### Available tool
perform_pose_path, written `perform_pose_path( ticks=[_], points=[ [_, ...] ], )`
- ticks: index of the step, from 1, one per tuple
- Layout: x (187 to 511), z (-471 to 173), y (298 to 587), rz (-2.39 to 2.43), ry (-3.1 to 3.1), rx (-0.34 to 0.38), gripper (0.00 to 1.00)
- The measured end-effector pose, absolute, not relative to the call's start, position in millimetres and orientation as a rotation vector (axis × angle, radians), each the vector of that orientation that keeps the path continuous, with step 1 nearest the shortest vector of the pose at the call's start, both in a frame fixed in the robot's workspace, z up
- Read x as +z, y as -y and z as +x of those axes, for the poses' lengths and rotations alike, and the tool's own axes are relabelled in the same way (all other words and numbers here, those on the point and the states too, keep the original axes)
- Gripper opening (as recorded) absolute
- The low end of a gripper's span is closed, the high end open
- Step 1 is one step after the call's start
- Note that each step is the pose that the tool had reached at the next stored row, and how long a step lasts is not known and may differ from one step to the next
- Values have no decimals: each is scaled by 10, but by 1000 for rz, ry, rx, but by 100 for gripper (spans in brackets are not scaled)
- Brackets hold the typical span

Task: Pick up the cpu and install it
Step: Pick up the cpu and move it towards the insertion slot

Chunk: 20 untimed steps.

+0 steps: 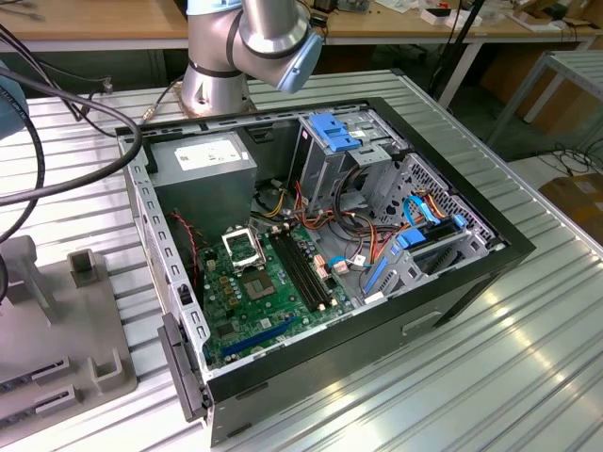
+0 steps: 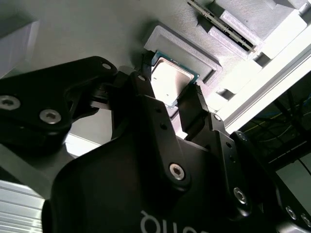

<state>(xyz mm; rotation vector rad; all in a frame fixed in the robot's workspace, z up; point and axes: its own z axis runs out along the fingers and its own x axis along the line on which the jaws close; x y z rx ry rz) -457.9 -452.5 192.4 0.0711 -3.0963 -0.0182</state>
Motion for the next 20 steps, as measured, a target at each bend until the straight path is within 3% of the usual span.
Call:
perform_pose_path(
  ticks=[20],
  points=[
    [2043,-4573,4525,71,3095,-13,47]
  ],
)
